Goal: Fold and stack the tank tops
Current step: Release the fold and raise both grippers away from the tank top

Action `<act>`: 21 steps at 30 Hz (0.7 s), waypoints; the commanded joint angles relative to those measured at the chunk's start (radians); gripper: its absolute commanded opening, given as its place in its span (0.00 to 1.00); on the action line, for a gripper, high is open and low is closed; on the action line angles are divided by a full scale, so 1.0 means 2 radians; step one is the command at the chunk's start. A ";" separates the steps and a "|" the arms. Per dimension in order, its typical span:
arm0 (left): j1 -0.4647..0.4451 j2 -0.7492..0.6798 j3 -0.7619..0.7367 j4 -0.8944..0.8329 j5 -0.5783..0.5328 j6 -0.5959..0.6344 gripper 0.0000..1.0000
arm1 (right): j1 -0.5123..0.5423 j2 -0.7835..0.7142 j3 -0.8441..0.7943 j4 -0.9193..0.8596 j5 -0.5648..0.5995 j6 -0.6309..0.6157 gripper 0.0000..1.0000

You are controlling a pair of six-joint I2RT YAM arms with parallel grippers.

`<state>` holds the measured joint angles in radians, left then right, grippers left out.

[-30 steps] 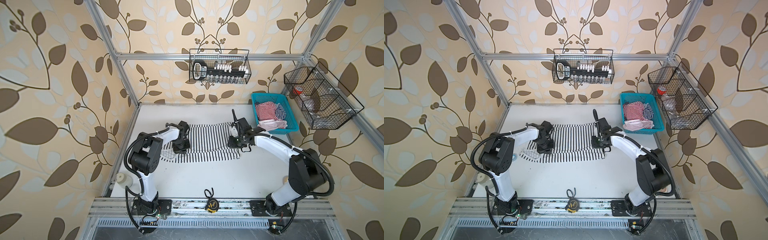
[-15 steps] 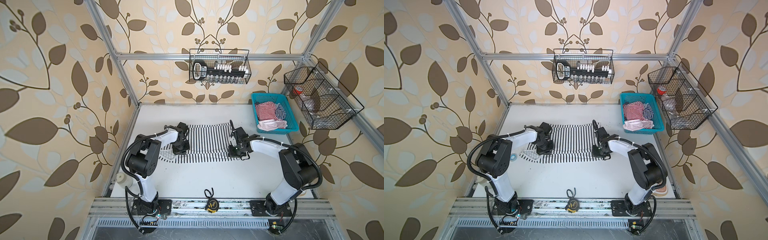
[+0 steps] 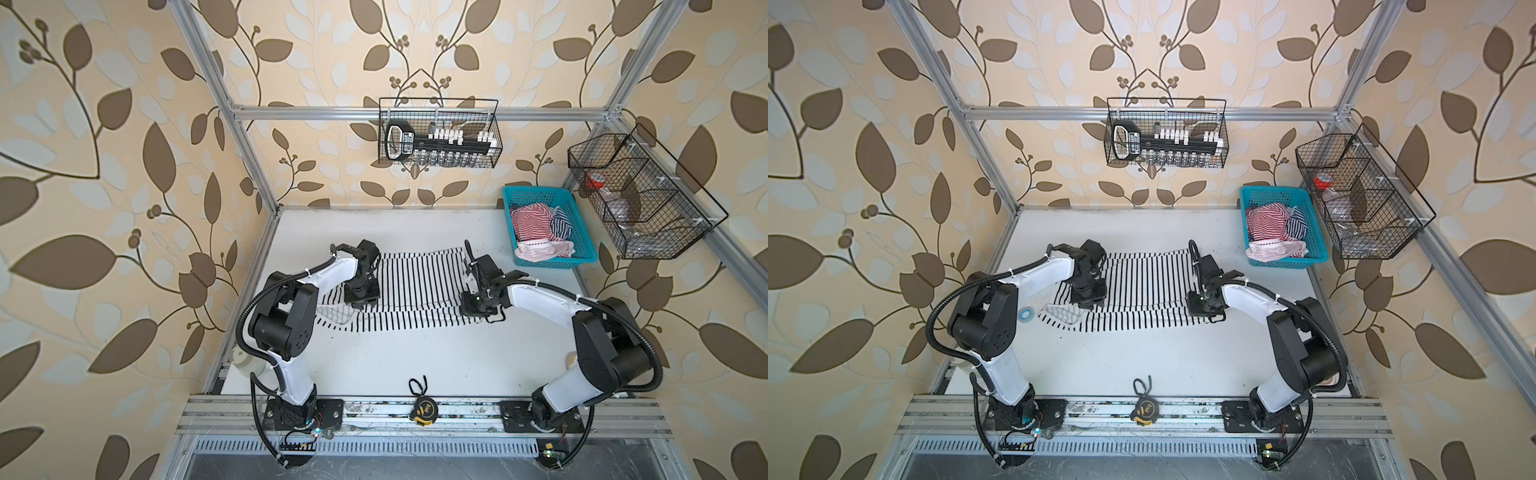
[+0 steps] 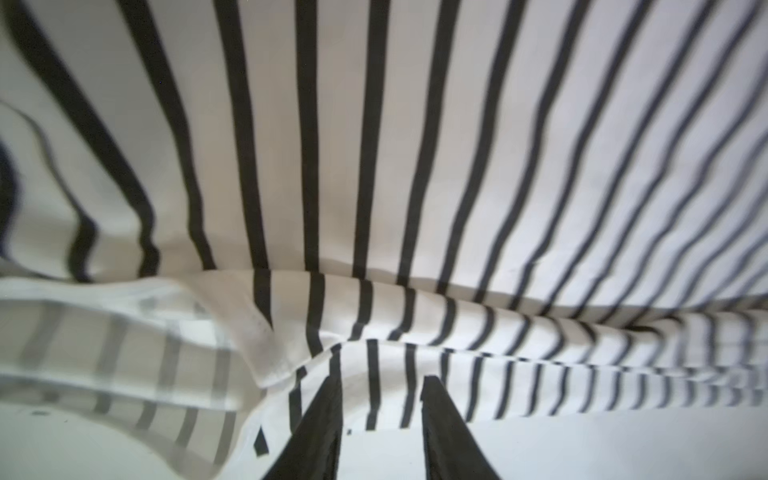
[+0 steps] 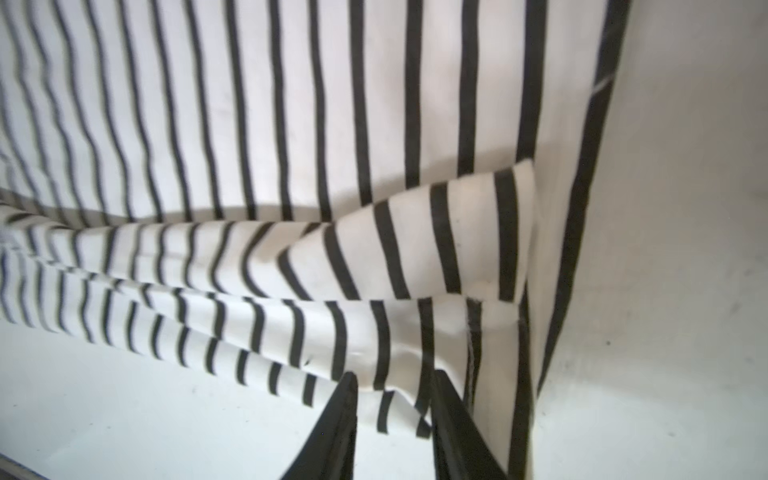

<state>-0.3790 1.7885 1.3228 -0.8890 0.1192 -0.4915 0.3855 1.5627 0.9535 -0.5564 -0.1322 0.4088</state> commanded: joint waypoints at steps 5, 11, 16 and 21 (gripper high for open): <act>0.034 0.028 0.143 -0.060 -0.048 0.050 0.42 | -0.053 -0.005 0.086 -0.012 -0.024 -0.020 0.39; 0.084 0.119 0.222 -0.058 -0.019 0.070 0.42 | -0.097 0.058 0.142 0.002 -0.062 -0.035 0.45; 0.117 0.173 0.263 -0.040 0.019 0.070 0.42 | -0.121 0.128 0.214 0.009 -0.086 -0.040 0.46; 0.128 0.214 0.302 -0.038 0.034 0.081 0.42 | -0.133 0.190 0.273 0.006 -0.099 -0.045 0.48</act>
<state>-0.1211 2.2192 1.8656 -0.9478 0.1371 -0.3641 0.1287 1.9022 1.4380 -0.5362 -0.2874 0.3454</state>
